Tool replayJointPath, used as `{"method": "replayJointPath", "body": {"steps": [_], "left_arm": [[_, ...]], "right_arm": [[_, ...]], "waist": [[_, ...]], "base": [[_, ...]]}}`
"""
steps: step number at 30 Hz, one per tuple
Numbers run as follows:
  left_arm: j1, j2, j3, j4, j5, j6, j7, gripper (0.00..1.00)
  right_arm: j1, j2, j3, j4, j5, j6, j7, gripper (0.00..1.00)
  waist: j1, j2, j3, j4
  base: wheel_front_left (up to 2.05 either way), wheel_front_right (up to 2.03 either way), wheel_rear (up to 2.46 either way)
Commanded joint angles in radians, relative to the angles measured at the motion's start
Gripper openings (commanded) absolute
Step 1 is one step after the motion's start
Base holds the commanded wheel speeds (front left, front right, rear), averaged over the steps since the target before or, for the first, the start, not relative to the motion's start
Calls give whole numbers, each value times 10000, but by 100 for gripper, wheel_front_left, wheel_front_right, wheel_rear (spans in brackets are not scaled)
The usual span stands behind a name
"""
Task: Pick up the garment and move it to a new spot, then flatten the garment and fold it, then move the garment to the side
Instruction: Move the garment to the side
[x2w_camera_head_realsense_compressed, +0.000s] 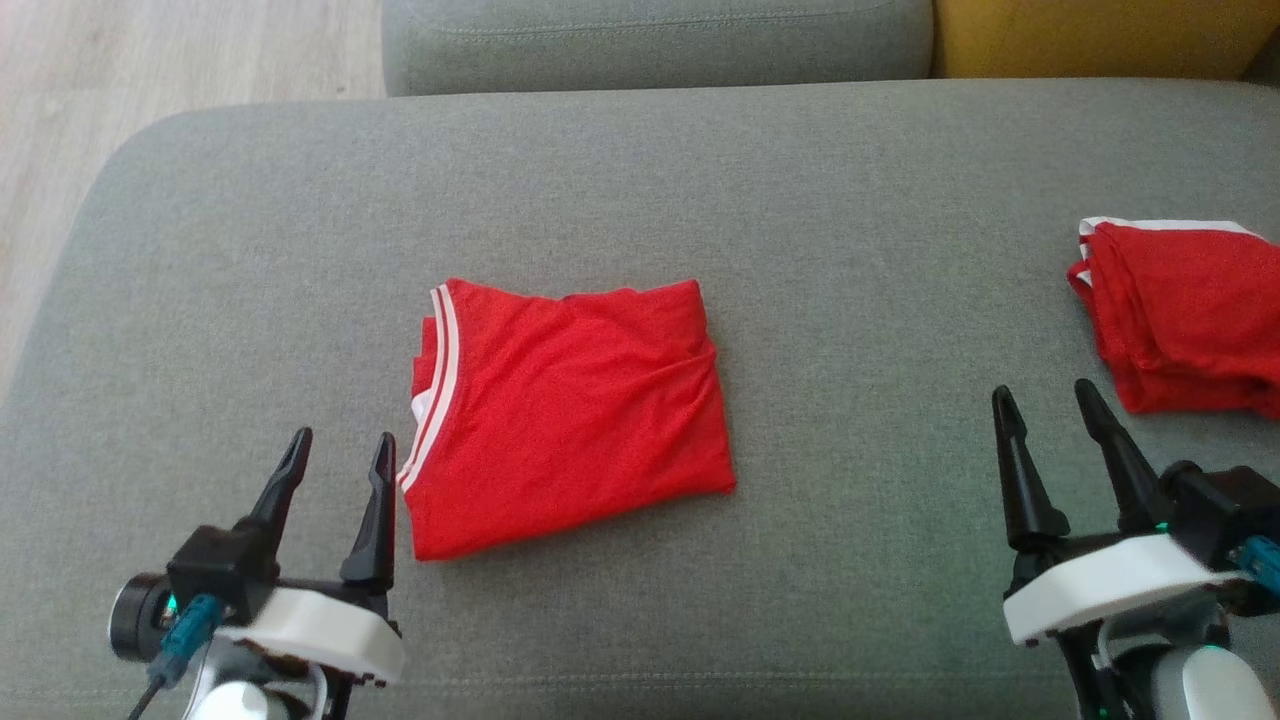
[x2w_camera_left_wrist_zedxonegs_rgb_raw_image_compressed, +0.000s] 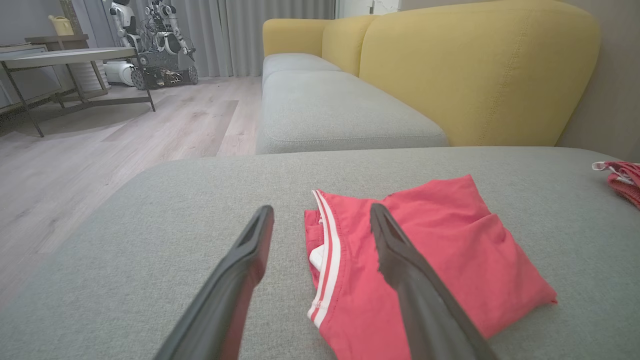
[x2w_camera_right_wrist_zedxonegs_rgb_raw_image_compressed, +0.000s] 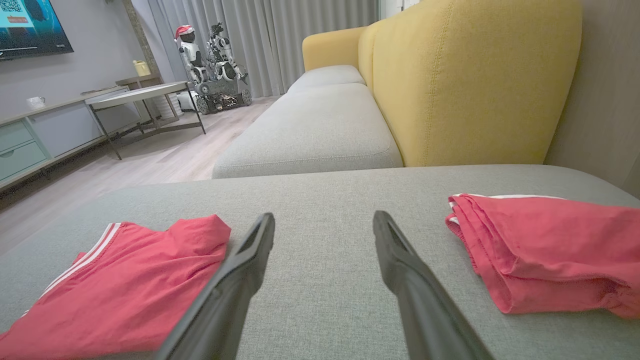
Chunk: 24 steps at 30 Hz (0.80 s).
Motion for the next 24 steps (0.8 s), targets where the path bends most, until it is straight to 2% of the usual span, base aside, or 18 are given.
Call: {"method": "replayJointPath", "body": {"steps": [1, 7, 12, 17, 24], "left_arm": [[-445, 230, 323, -381, -60, 73, -54, 100], [-515, 257, 296, -401, -82, 87, -71, 100], [-835, 253, 234, -402, -96, 41, -111, 100], [-1505, 168, 65, -304, -83, -121, -245, 100], [-2350, -105, -185, -48, -58, -364, -461, 100]], "right_arm": [[-319, -44, 192, -302, -40, 67, -115, 100], [-357, -40, 268, -159, 1, 67, -47, 100], [-803, -37, 871, 560, 161, 67, 27, 100], [-1993, -12, 2097, 2249, 536, 67, -98, 100], [-3594, 9, 2755, 4512, 728, 67, -265, 100]], "waist": [[0, 0, 13, -1], [0, 0, 95, 36], [0, 0, 366, 302], [0, 0, 990, 880], [0, 0, 1842, 1618]], "base": [[0, 0, 0], [0, 0, 0], [0, 0, 0], [0, 0, 0], [0, 0, 0]]}}
